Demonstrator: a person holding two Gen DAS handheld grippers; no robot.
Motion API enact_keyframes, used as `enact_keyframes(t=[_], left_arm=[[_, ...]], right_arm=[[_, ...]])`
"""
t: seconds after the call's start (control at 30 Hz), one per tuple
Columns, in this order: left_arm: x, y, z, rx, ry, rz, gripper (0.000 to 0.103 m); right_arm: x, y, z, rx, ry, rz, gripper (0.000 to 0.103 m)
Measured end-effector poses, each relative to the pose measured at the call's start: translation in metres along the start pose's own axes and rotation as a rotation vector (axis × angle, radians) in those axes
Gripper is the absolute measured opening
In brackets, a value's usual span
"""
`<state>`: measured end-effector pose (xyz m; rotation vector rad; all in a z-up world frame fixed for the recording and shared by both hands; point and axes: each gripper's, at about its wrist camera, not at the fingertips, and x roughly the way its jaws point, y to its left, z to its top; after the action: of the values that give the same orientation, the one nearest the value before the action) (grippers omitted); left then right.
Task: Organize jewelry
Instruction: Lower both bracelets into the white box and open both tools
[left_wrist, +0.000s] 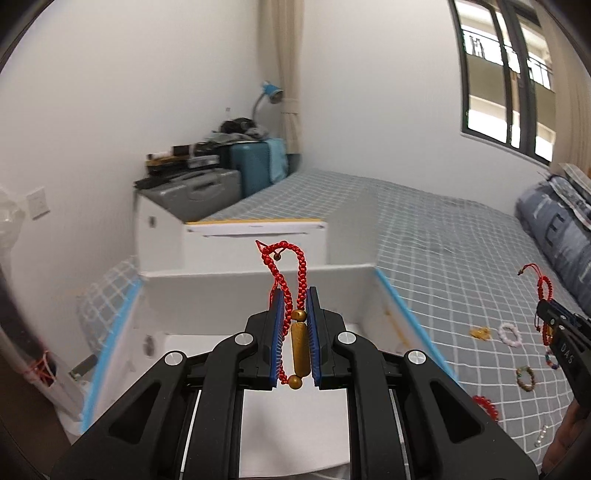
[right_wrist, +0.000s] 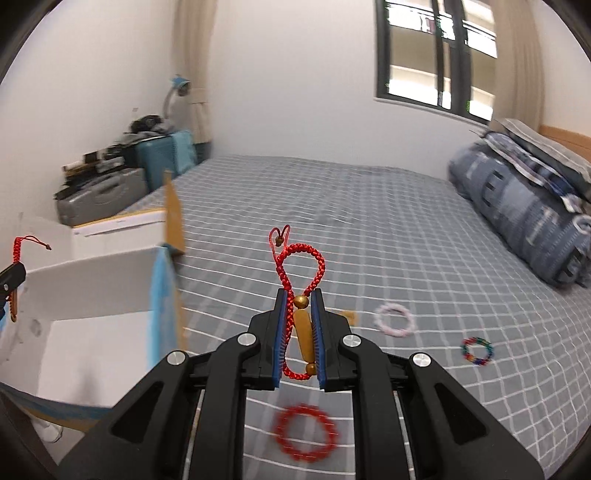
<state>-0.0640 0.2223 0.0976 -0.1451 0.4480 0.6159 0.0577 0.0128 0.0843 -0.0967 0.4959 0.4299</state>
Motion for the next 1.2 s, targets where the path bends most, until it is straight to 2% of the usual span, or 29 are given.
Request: enact_keyframes(t=[0.17, 0.37, 0.43, 0.53, 0.6, 0.7, 0.8, 1.0, 1.2], left_arm=[[0.004, 0.034, 0.01, -0.047, 0.018, 0.05, 0.012], [0.032, 0.074, 0.026, -0.107, 0.134, 0.083, 0.012], [0.041, 0.078, 0.027, -0.109, 0.167, 0.1, 0.012], [0.065, 0.083, 0.019, -0.096, 0.277, 0.096, 0.012], [0.082, 0.085, 0.007, -0.088, 0.37, 0.079, 0.012], [0.096, 0.085, -0.004, -0.069, 0.443, 0.08, 0.012], [0.107, 0.084, -0.013, -0.068, 0.505, 0.057, 0.012], [0.121, 0.086, -0.023, -0.049, 0.569, 0.056, 0.013], [0.128, 0.087, -0.031, -0.048, 0.612, 0.055, 0.015]], right_arm=[[0.002, 0.061, 0.017, -0.062, -0.004, 0.091, 0.012], [0.018, 0.125, 0.023, -0.163, 0.04, 0.171, 0.012], [0.034, 0.145, 0.02, -0.208, 0.095, 0.177, 0.012], [0.057, 0.168, 0.015, -0.249, 0.204, 0.208, 0.012], [0.078, 0.179, 0.011, -0.254, 0.303, 0.222, 0.012], [0.101, 0.184, 0.003, -0.243, 0.458, 0.243, 0.012], [0.117, 0.188, -0.005, -0.244, 0.56, 0.249, 0.012], [0.133, 0.188, -0.026, -0.217, 0.671, 0.272, 0.012], [0.133, 0.191, -0.032, -0.217, 0.71, 0.266, 0.012]])
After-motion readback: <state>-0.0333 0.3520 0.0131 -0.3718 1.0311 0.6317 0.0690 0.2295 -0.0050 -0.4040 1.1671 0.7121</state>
